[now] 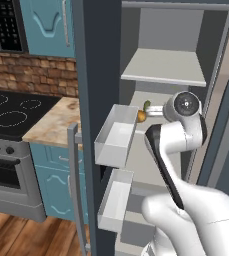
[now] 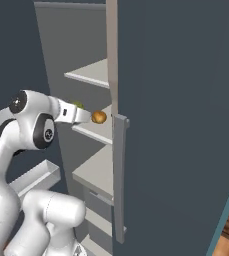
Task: Take the cucumber and broccoli from the highest rack and move them to the second highest rack where the potato and garlic are located, to maximize freezer space. Close the freezer door after rearranging.
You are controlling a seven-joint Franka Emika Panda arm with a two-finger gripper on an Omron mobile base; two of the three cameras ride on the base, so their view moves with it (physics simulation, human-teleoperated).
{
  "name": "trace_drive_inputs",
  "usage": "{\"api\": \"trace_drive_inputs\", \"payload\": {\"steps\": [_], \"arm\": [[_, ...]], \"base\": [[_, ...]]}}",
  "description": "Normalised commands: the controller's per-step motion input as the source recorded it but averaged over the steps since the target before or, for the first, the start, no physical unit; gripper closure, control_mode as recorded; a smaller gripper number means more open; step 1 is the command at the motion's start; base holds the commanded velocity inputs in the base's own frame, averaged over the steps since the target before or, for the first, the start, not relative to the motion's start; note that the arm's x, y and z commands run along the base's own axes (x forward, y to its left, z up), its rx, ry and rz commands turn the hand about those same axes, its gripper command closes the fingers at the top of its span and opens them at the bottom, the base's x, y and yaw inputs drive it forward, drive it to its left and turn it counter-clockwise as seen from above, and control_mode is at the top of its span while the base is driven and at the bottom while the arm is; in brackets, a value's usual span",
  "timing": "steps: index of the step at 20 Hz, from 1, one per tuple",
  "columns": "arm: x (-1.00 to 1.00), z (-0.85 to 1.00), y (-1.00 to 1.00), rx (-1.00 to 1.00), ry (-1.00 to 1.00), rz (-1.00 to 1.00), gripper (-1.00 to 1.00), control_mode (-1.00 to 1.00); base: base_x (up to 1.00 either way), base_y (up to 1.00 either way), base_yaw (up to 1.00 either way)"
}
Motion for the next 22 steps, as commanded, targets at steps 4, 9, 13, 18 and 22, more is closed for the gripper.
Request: {"api": "trace_drive_inputs", "payload": {"steps": [4,9,13,18,22], "arm": [[0.35,-0.35,0.00,0.00,0.12,0.00,1.00,-1.00],[0.41,-0.36,-0.04,0.00,0.02,0.00,1.00,-1.00],[0.44,-0.36,-0.09,0.00,0.00,0.00,1.00,-1.00],[0.49,-0.28,-0.09,0.00,0.00,0.00,1.00,-1.00],[0.50,-0.28,-0.15,0.00,0.00,0.00,1.00,-1.00]], "base": [[0.00,0.00,0.00],[0.00,0.00,0.00],[0.00,0.00,0.00],[0.00,0.00,0.00],[0.00,0.00,0.00]]}}
